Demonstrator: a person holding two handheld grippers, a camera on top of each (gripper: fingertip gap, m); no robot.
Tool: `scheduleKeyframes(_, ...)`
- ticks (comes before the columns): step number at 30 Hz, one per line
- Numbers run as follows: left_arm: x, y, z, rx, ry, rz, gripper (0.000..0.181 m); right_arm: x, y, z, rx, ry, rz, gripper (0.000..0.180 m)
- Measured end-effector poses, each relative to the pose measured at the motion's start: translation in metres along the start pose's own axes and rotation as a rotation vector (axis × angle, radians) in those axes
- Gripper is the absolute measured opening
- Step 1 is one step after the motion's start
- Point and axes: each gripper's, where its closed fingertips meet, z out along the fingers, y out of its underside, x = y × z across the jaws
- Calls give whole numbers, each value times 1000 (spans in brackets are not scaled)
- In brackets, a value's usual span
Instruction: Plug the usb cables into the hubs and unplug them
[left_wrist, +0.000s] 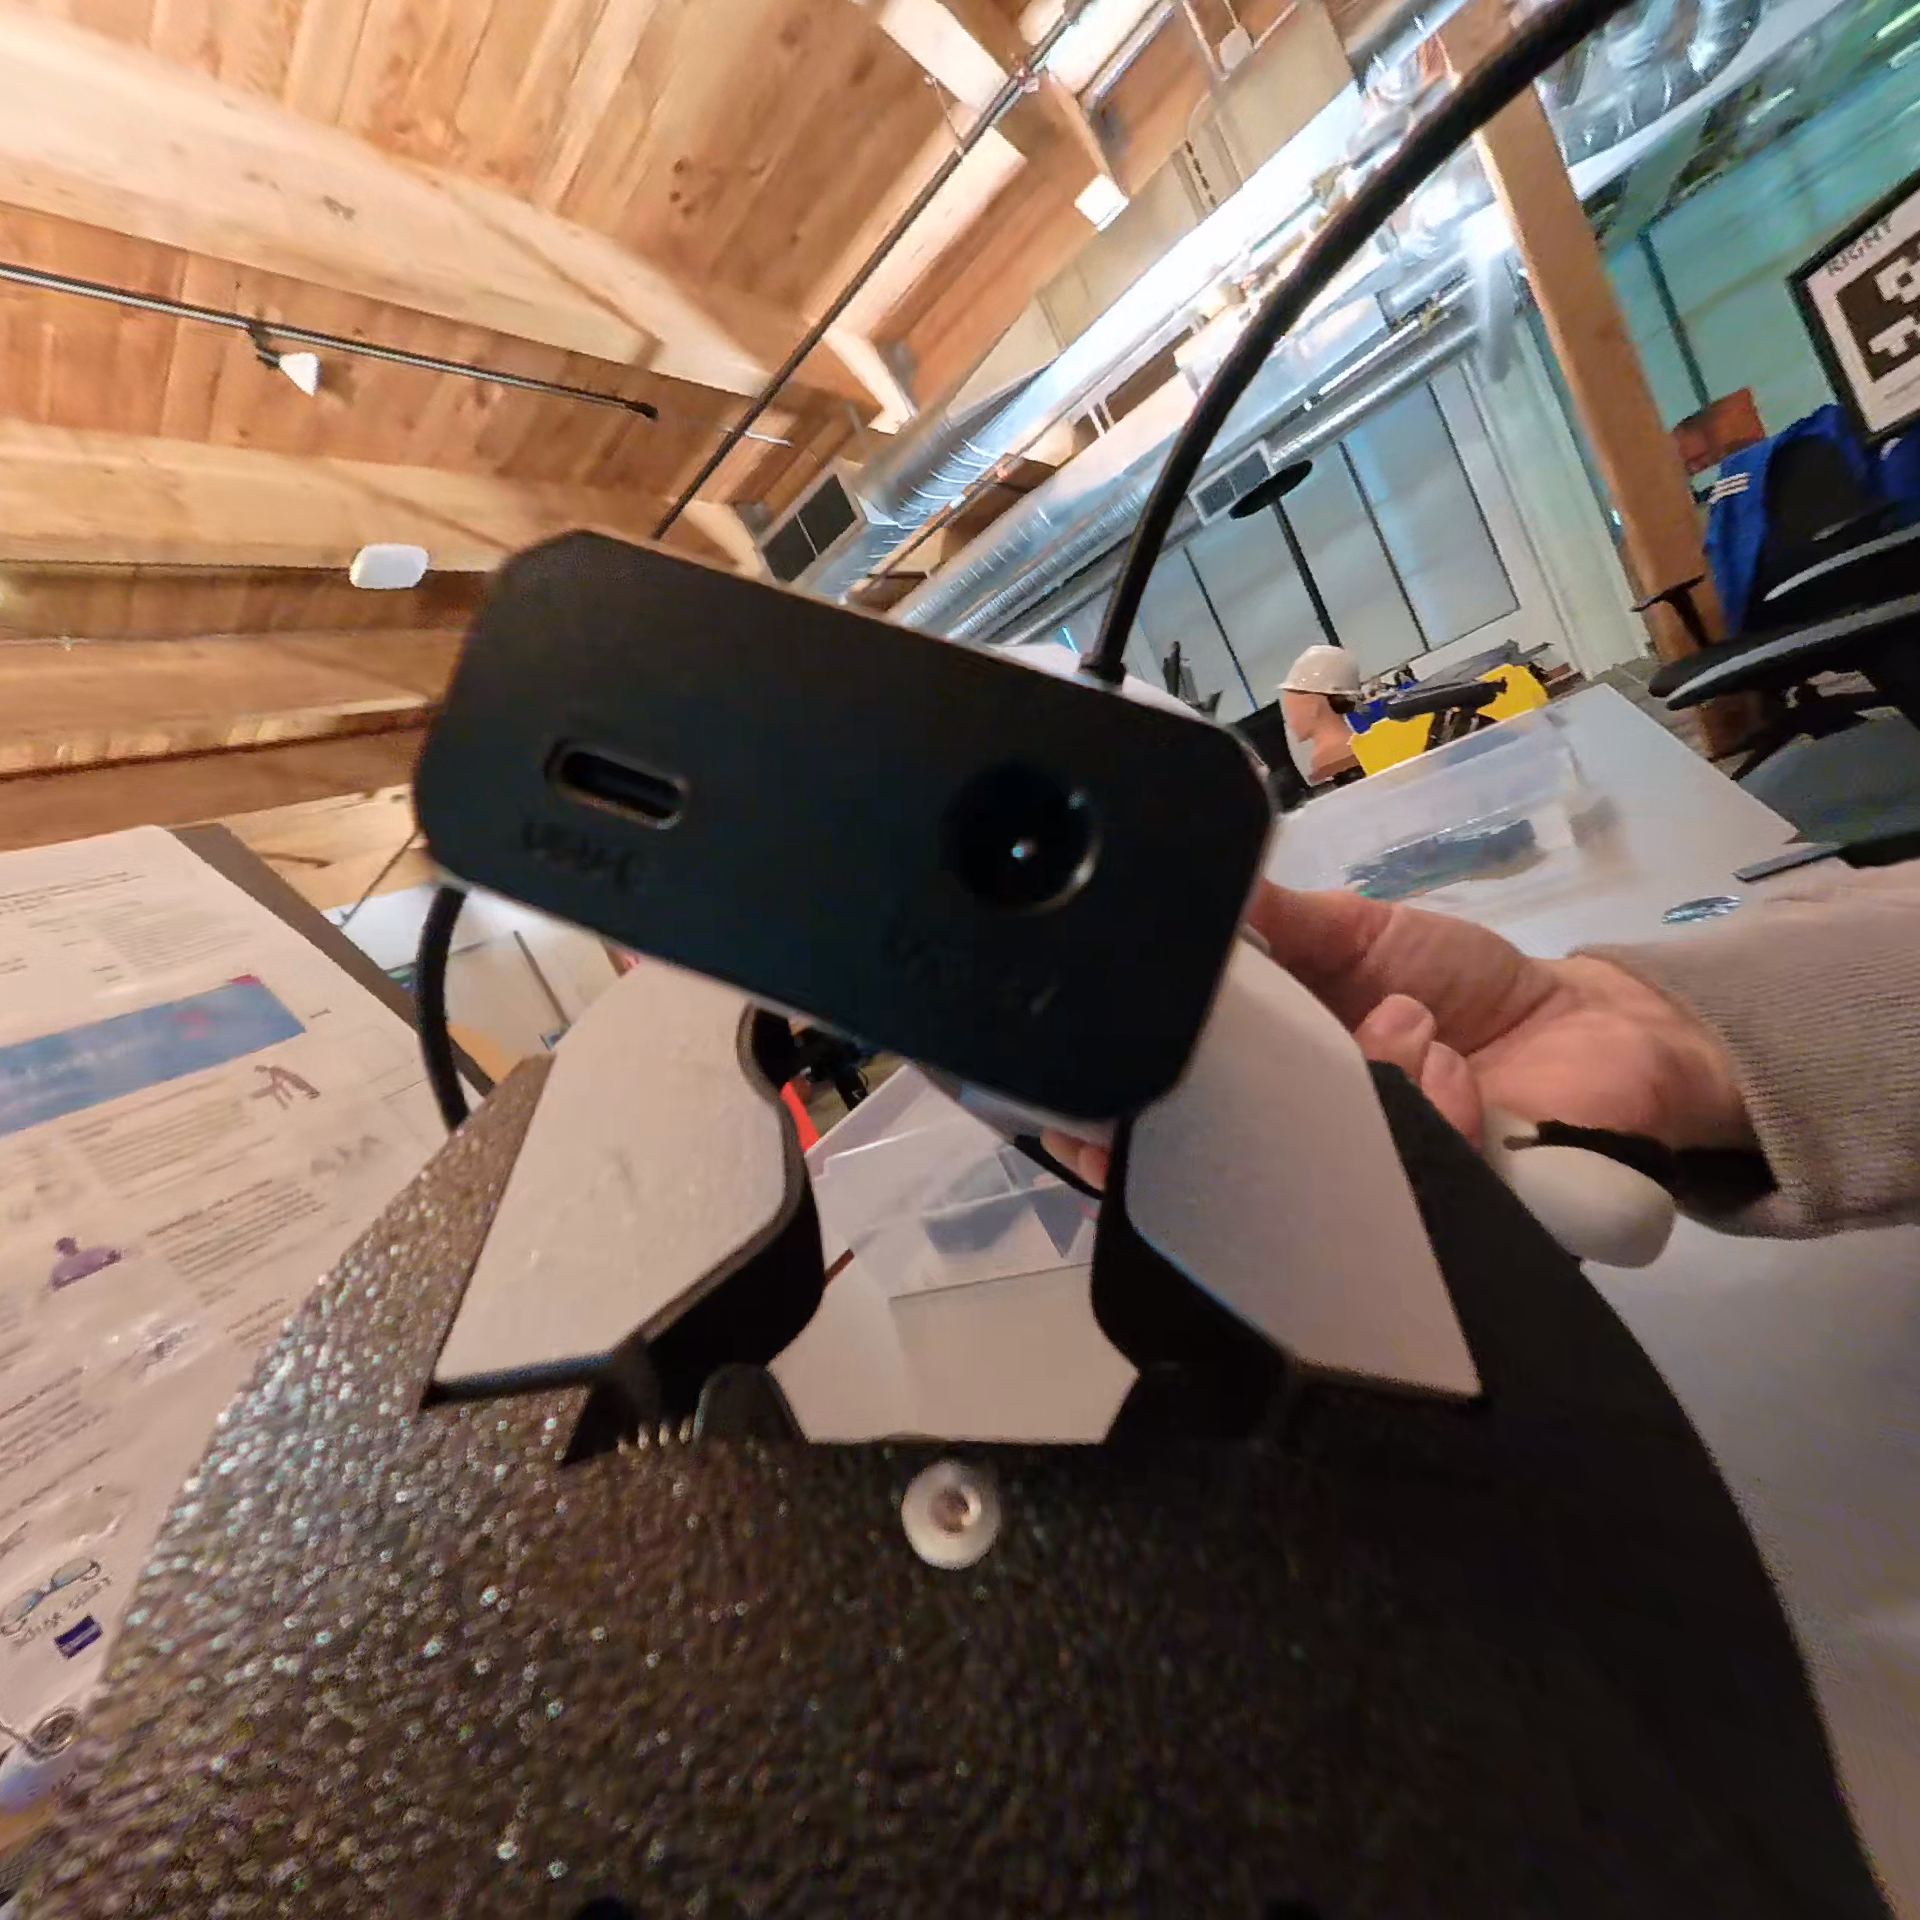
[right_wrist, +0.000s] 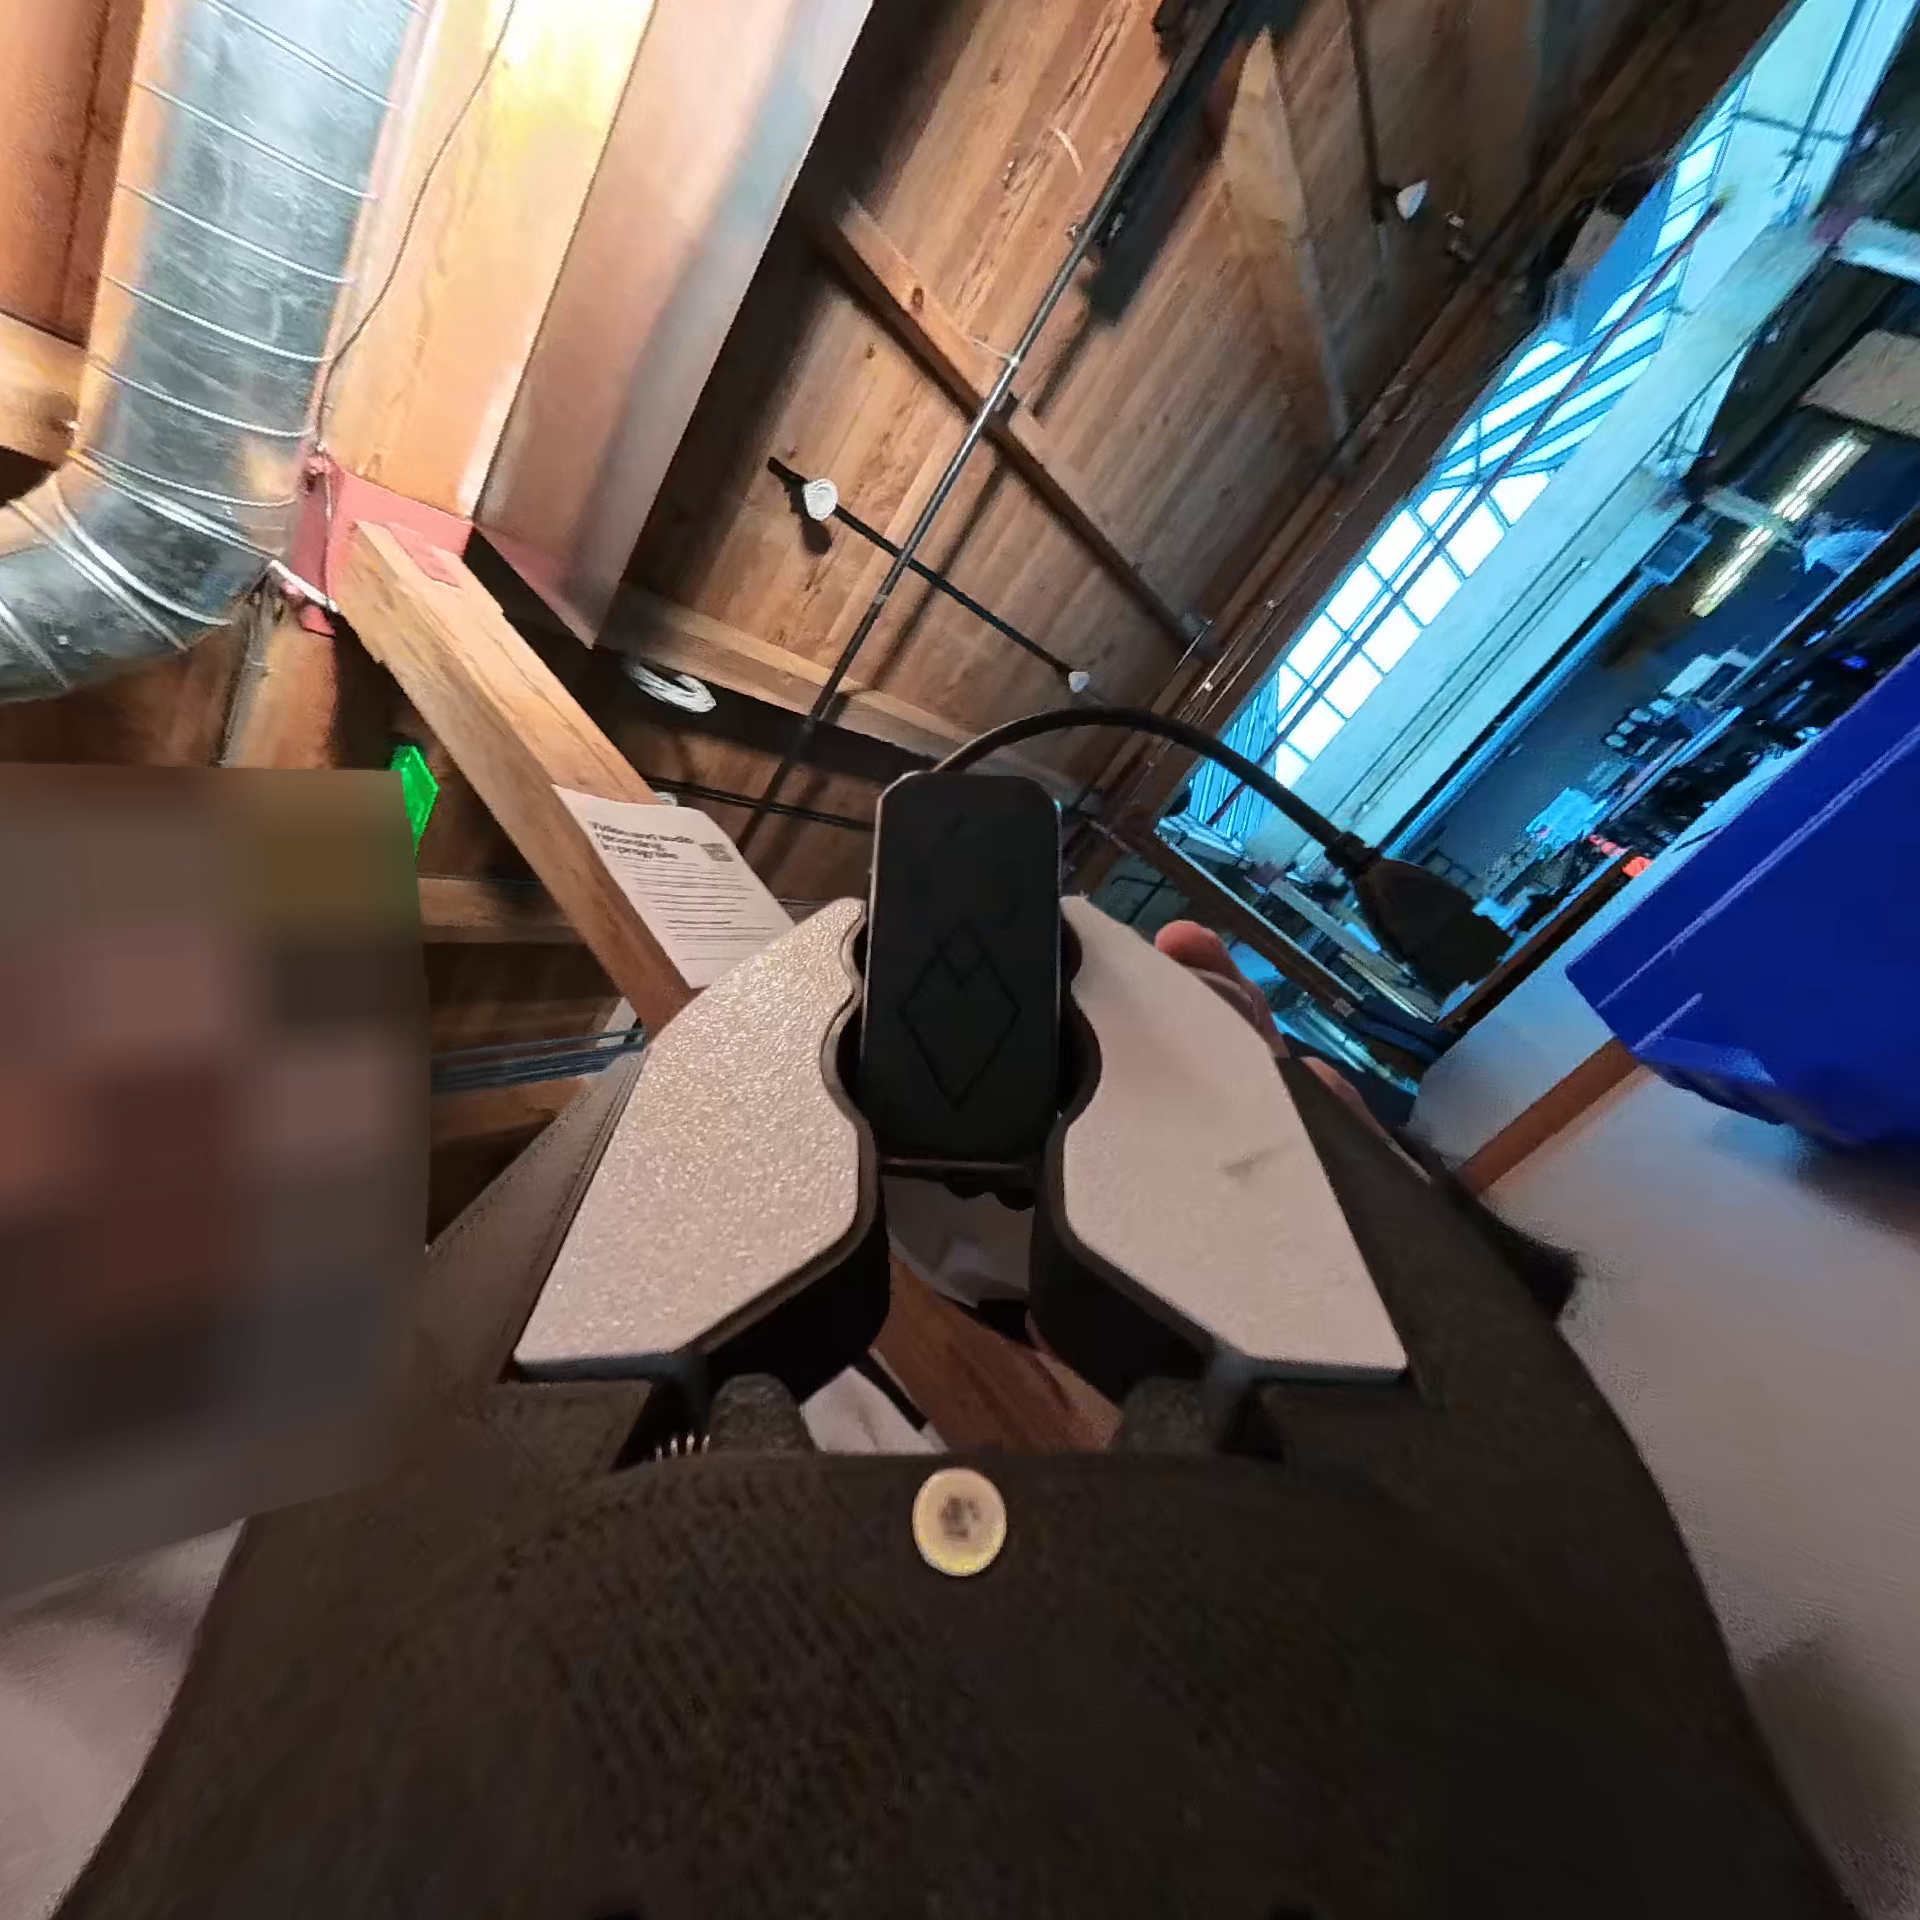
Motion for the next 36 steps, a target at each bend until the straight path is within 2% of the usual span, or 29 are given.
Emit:
scheduleKeyframes(1,0,-1,0,-20,8,-3,63,-1,0,1,-12,2,-12,30)
scheduleKeyframes(4,-2,-1,0,-68,23,-43,60,-3,2,2,-67,13,-75,36)
scheduleKeyframes(6,-3,-5,0,-96,47,-127,62,1,7,0,-156,85,-218,40)
scheduleKeyframes(9,-10,-12,-2,-135,60,-192,63,18,2,-18,-302,328,-600,88)
scheduleKeyframes(10,-11,-10,-4,-167,76,-201,63,17,-2,-23,-348,394,-754,94)
scheduleKeyframes(13,-15,2,-7,-286,77,-244,63,17,2,-30,-581,526,-1219,91)
scheduleKeyframes(14,-15,5,-7,-305,83,-277,63,19,6,-29,-658,554,-1318,91)
scheduleKeyframes(17,-3,10,-4,-338,158,-336,63,33,15,-29,-843,625,-1448,84)
scheduleKeyframes(18,4,9,-3,-344,202,-363,63,38,21,-30,-904,614,-1456,80)
scheduleKeyframes(19,8,11,-2,-363,222,-375,63,40,31,-32,-960,572,-1448,65)
scheduleKeyframes(21,10,15,-2,-408,226,-336,62,48,35,-37,-995,608,-1435,64)
scheduleKeyframes(23,14,12,-1,-418,249,-301,63,50,47,-34,-944,544,-1340,64)
scheduleKeyframes(25,21,0,4,-353,303,-348,62,44,62,-25,-847,424,-1216,64)
scheduleKeyframes(27,21,-2,7,-323,318,-408,62,45,61,-23,-813,441,-1213,63)
scheduleKeyframes(31,18,13,3,-366,278,-411,67,36,56,-21,-769,427,-1158,63)
scheduleKeyframes(36,16,8,8,-265,270,-420,66,36,56,-16,-713,398,-1134,63)
